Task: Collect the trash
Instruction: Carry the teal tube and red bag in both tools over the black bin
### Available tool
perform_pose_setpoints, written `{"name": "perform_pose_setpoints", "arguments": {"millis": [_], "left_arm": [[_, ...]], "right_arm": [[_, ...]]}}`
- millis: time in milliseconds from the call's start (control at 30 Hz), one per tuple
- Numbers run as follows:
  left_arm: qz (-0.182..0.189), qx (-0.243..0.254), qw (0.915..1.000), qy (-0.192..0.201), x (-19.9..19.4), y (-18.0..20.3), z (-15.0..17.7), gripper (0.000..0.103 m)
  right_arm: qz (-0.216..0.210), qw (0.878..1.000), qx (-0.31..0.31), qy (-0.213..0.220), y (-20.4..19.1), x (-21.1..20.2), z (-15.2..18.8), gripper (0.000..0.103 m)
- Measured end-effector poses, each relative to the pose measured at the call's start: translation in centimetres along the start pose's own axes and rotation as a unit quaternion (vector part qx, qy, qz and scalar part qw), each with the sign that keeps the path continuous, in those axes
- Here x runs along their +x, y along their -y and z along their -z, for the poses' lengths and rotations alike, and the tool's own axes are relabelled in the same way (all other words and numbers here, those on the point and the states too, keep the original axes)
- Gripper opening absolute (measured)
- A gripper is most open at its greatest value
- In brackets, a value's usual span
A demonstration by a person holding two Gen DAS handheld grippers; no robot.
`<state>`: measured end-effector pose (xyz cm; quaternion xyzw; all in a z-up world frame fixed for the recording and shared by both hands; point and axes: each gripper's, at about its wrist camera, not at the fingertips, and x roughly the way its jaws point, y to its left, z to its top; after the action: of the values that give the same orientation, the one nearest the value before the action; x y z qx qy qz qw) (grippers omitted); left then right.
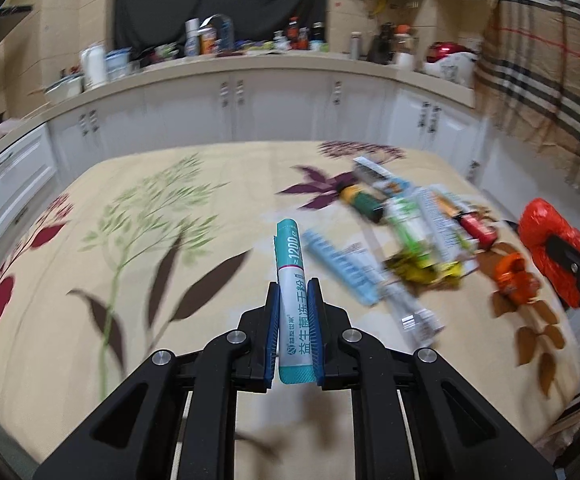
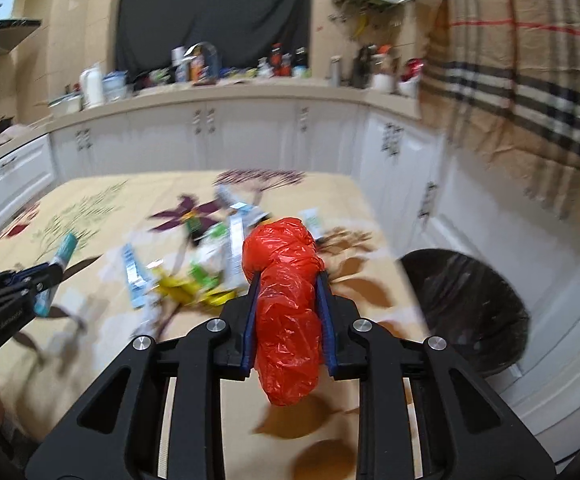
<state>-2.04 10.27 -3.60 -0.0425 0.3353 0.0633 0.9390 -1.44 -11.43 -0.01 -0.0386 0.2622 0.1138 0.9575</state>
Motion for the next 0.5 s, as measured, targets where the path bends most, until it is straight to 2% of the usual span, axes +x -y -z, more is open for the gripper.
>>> {"name": "perform_pose_setpoints", "arguments": {"millis": [233,500], "left_arm": [[0.076,0.041,0.9958,0.031,0.5,6.7,-2.9,0.015],[0.143,0.089,0.9843,0.053,2.6,15.1,-5.9,0.015]], "right_arm": [[0.081,0.996,0.04,0.012,7.0,0.8,-1.0,0.024],[0.142,0.987,0.076,0.015,13.2,2.5,-1.1,0.024]]}}
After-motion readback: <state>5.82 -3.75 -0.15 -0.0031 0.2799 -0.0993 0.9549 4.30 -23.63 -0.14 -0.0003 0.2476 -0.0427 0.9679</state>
